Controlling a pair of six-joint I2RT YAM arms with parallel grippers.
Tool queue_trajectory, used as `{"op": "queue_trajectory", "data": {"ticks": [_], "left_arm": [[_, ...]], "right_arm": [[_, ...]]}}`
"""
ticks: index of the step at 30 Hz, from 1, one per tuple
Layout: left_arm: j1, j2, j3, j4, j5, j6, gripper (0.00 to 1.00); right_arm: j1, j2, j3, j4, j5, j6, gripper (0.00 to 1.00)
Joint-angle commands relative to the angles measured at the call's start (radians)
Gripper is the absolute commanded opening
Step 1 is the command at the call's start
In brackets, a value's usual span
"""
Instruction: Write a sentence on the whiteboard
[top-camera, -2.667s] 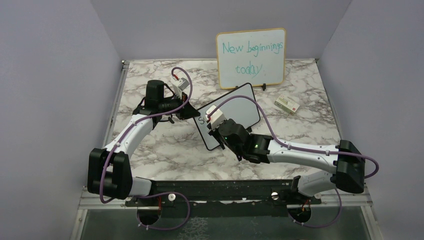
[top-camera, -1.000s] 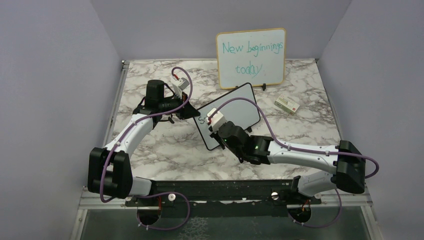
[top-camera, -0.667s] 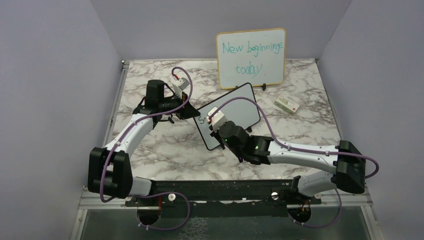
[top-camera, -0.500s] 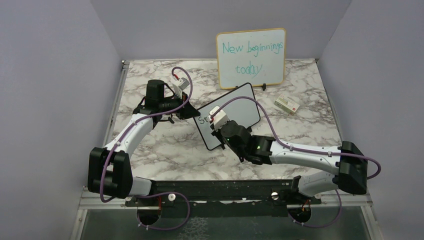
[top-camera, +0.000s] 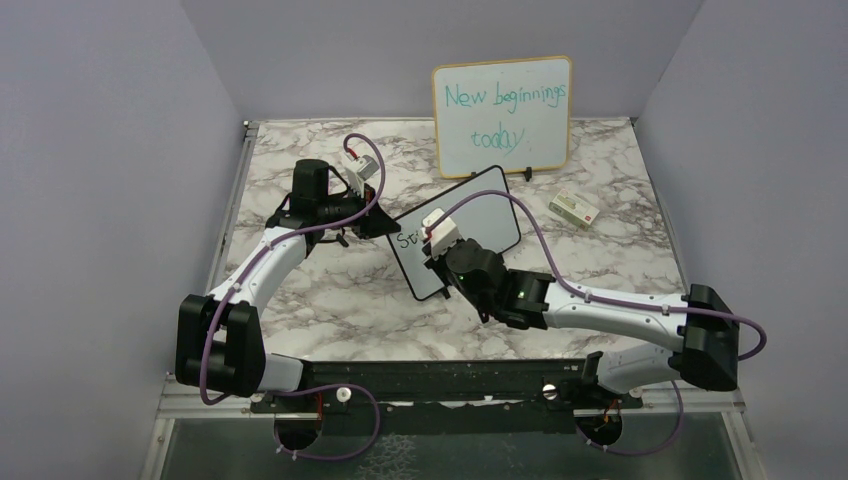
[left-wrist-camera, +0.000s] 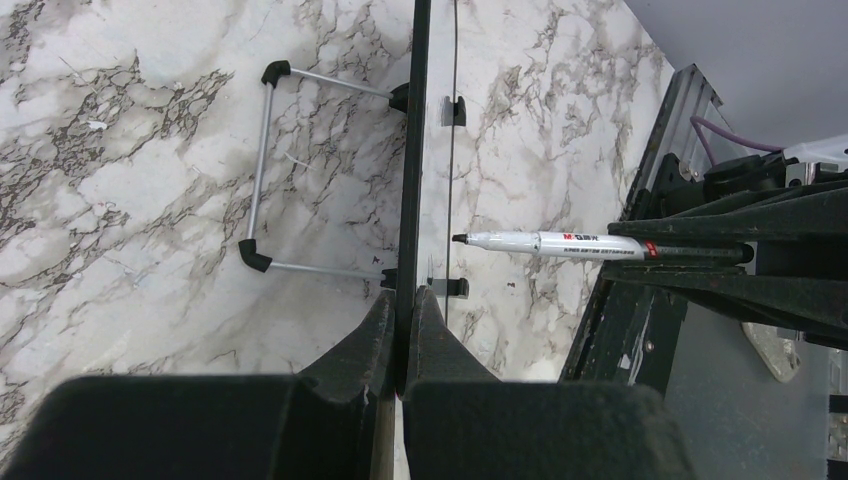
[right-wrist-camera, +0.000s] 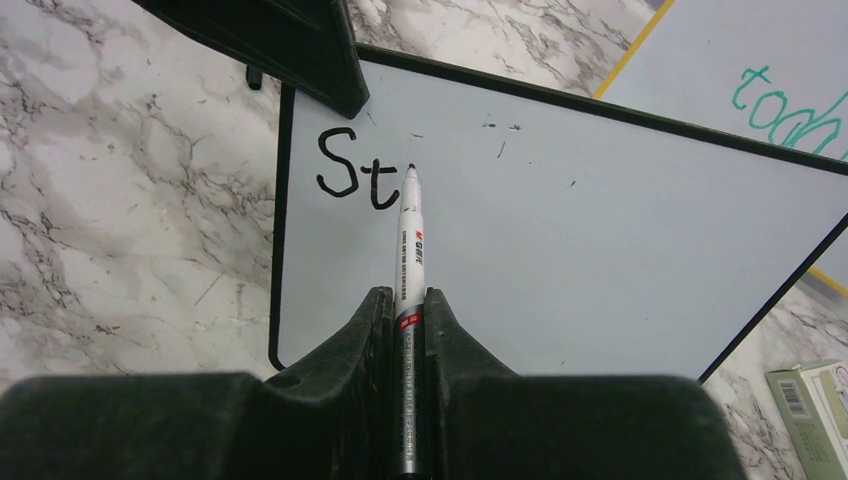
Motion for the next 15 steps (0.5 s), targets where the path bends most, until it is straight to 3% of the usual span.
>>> {"op": "queue_trajectory", "data": {"ticks": [1,15], "left_arm": [[-0.027,0.041,-0.017,-0.092,-0.077,0.052,0.00],[-0.028,0.039,-0.018,-0.095,-0.077,0.054,0.00]], "right_arm": [[-0.007,0.016,0.003,0.048,0.004,-0.013,0.00],[-0.015,0.044,0.008,0.053,0.001,-0.016,0.00]]}}
